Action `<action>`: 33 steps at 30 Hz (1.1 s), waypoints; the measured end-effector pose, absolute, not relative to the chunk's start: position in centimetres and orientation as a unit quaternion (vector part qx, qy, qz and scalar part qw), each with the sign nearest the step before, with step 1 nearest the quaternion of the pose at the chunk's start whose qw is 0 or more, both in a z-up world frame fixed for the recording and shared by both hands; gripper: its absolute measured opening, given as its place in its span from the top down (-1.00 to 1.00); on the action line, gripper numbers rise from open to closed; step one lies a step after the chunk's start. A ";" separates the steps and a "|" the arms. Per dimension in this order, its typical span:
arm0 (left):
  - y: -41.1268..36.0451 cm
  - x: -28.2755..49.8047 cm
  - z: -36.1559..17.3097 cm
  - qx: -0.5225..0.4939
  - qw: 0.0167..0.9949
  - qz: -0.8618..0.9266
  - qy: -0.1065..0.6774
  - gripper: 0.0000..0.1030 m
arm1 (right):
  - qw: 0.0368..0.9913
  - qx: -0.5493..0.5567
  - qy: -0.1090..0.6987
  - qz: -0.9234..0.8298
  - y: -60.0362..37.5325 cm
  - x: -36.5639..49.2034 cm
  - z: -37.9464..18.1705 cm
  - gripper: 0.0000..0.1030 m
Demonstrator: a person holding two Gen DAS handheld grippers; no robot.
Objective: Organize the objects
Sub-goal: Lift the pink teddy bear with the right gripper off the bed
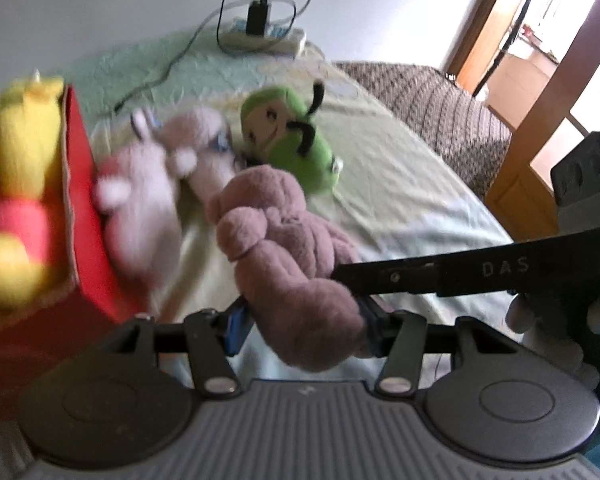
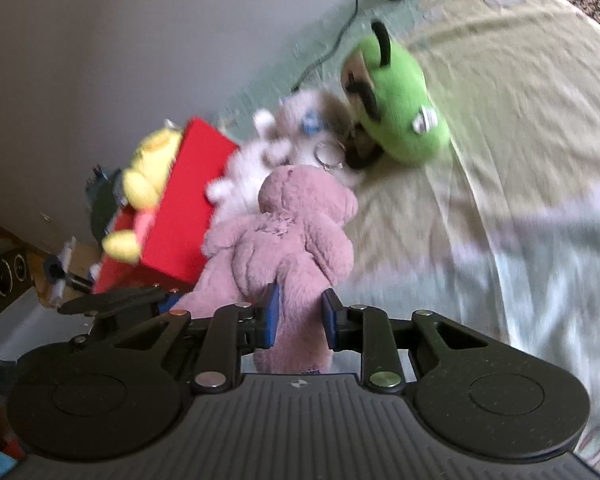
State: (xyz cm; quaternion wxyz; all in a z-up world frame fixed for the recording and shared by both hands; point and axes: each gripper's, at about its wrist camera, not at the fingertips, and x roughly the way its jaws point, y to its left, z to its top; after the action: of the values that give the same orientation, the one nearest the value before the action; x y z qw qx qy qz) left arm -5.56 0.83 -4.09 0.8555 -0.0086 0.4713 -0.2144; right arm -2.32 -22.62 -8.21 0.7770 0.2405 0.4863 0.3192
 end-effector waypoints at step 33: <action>2.1 -3.5 -8.7 -0.032 0.829 -0.212 0.517 -0.55 | 0.764 0.256 0.512 0.299 -20.0 0.1 -11.3 0.18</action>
State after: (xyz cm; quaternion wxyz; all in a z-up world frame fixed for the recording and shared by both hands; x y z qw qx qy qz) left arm -3.50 2.14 -8.67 0.8285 -0.0323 0.5171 -0.2125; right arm 0.08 -19.97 -11.30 0.7639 0.2560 0.5116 0.2986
